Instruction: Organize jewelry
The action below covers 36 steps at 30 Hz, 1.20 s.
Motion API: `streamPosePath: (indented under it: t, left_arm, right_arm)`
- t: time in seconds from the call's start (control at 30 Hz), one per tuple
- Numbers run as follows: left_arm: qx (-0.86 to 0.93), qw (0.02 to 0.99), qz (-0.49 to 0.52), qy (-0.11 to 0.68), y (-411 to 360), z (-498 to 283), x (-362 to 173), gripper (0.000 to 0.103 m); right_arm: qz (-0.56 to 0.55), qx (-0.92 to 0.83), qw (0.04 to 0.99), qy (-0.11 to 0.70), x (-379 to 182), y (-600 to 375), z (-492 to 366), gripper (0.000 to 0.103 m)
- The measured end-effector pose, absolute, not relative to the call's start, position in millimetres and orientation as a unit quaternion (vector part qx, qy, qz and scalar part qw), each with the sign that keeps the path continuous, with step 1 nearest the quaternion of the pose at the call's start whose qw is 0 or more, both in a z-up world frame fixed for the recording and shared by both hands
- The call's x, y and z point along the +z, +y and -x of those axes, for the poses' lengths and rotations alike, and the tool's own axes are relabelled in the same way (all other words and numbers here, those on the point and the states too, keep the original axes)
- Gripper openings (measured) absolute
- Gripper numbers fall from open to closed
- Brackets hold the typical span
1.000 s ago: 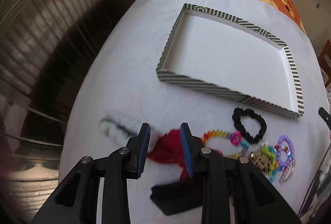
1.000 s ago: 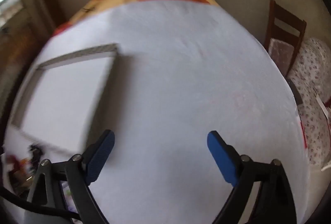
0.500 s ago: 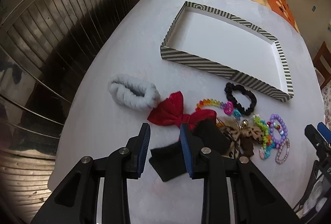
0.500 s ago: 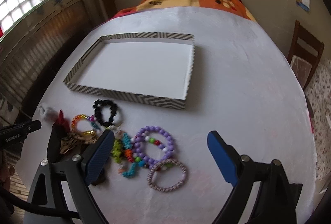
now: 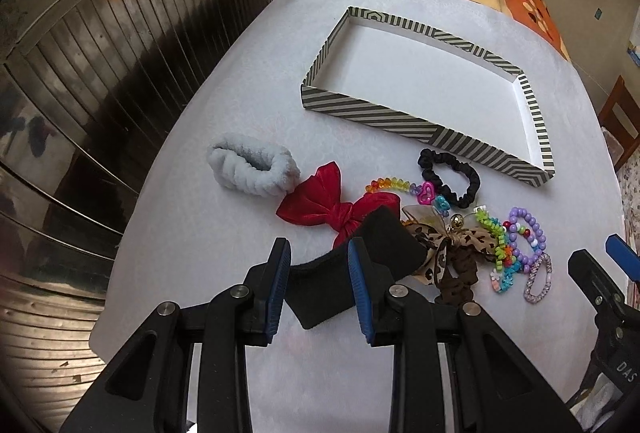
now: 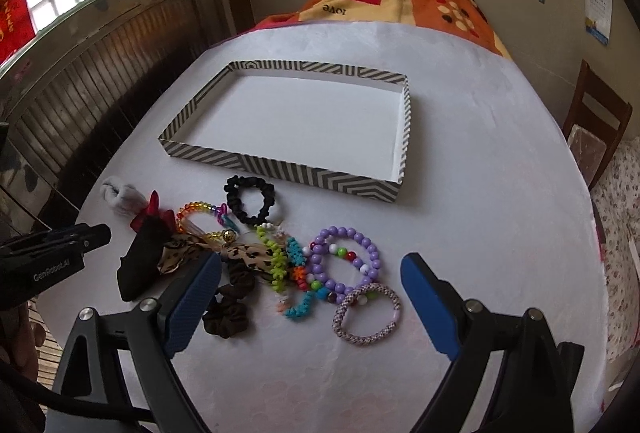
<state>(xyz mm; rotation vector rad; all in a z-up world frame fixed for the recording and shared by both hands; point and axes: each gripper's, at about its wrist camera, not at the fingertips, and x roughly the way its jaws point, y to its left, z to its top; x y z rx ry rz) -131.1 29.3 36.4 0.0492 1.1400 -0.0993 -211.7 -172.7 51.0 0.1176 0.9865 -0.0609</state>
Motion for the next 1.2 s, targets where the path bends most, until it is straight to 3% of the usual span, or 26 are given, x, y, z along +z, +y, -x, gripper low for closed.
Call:
streamPosePath:
  t: [1.2]
  left_arm:
    - [-0.048,0.838,-0.021,0.544,33.4,138.1,32.3,0.011]
  right_arm:
    - [-0.046,-0.014,0.874,0.483,49.3,-150.6,208.8,0.094]
